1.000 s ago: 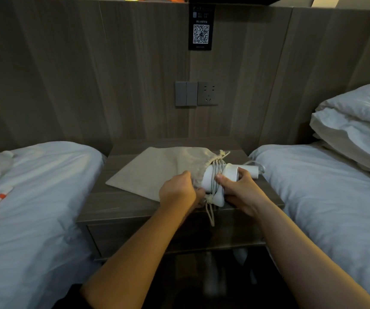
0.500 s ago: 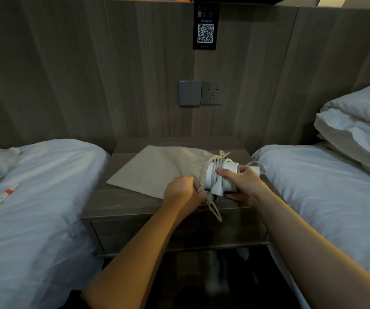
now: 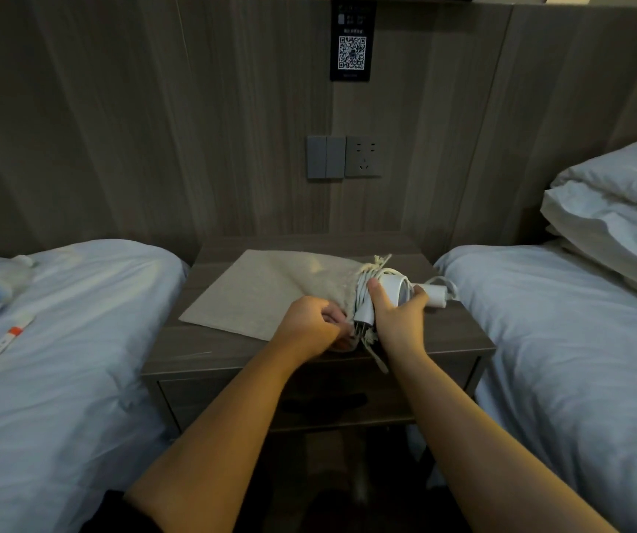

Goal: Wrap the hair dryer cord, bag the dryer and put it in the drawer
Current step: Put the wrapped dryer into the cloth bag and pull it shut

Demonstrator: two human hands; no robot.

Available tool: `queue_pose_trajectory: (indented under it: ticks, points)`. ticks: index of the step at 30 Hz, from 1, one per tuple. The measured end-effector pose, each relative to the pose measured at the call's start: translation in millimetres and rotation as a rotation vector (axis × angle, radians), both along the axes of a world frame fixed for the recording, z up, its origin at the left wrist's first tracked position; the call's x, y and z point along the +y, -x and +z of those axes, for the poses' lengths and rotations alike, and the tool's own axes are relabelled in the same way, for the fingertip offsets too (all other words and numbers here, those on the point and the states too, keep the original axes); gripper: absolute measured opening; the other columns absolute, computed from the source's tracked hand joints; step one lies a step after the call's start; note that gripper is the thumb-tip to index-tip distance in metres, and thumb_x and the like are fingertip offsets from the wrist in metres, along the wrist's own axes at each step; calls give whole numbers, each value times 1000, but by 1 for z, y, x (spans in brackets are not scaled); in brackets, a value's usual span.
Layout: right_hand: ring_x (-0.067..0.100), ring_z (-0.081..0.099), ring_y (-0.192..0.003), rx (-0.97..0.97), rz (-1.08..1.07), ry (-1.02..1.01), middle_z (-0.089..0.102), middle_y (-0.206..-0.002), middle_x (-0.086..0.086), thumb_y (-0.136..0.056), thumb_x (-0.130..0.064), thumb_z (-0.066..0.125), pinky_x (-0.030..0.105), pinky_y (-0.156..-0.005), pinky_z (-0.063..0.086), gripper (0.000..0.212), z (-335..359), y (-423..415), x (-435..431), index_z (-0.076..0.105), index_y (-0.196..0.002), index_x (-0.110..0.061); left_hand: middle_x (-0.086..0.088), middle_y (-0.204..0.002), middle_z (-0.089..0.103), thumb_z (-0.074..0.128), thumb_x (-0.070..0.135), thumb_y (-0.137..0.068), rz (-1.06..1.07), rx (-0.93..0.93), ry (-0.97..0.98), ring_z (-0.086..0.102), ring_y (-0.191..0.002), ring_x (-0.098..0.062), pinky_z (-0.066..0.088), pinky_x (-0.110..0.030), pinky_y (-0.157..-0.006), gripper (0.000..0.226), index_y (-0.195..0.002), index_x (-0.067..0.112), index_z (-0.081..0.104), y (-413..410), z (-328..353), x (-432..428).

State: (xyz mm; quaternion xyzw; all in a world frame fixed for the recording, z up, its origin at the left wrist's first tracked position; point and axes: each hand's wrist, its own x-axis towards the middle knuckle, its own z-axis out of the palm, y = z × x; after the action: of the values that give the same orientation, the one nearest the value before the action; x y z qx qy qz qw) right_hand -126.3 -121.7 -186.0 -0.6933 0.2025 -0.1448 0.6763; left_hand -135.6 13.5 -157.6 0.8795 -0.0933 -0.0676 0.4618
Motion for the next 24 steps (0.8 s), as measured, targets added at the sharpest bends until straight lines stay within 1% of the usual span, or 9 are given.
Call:
queue_pose_trajectory:
  ticks: [3,5,8,10,12,14,18,20,24]
  points:
    - [33,38,-132,63,162,-19,24,-153,15,-74,-57,65,42,-107,36,105,2,-2,-7,0,-149,-23,-7,-84,71,67,17,-84,5,44,55,68,-82,-17,55,-34,-84,6,-78,15,67,0,-2,-1]
    - [31,42,-130,97,299,-51,30,-150,13,-67,-56,71,48,-108,36,117,2,2,-17,-8,-148,-29,-5,-81,73,67,15,-83,-8,71,143,71,-79,-16,56,-36,-84,5,-79,14,67,1,-5,-1]
    - [30,51,-121,59,476,-220,38,-143,13,-74,-13,77,49,-103,42,117,1,4,-33,-11,-148,-32,-4,-80,73,65,16,-85,-31,74,164,71,-76,-15,57,-32,-79,5,-80,15,65,1,-5,1]
    - [31,50,-123,50,511,-210,31,-149,12,-59,-11,86,51,-103,42,130,0,3,-38,-5,-148,-37,-1,-78,72,64,17,-86,-37,71,150,69,-73,-11,54,-26,-71,7,-79,16,64,2,-5,1]
    - [29,45,-129,46,459,-79,28,-153,7,-41,-32,92,51,-105,41,139,0,6,-34,2,-146,-41,1,-78,72,63,18,-86,-29,71,148,69,-73,-9,52,-24,-69,7,-80,16,64,2,-6,1]
    - [25,42,-132,25,380,47,30,-152,5,-43,-43,88,49,-107,40,130,-2,10,-29,9,-147,-38,-2,-80,72,63,18,-86,-7,58,138,70,-74,-11,53,-25,-70,7,-80,16,64,1,-6,3]
    - [19,35,-135,-84,254,172,33,-151,2,-68,-30,81,36,-110,34,104,-5,14,-22,16,-149,-21,-3,-77,70,61,13,-87,-4,2,77,68,-68,-8,52,-16,-59,9,-78,14,64,-3,-3,7]
    - [18,35,-135,-96,203,185,34,-150,2,-71,-28,80,30,-106,33,99,-6,14,-17,19,-148,-18,1,-72,66,58,9,-88,-43,-18,26,65,-66,-4,49,-12,-54,14,-76,14,63,-4,1,10]
    - [18,38,-133,-126,121,169,39,-147,3,-71,-29,79,27,-103,32,95,-8,14,-5,23,-147,-17,4,-68,60,55,6,-90,-89,-32,-56,61,-68,-6,49,-18,-58,22,-70,17,58,-9,7,12]
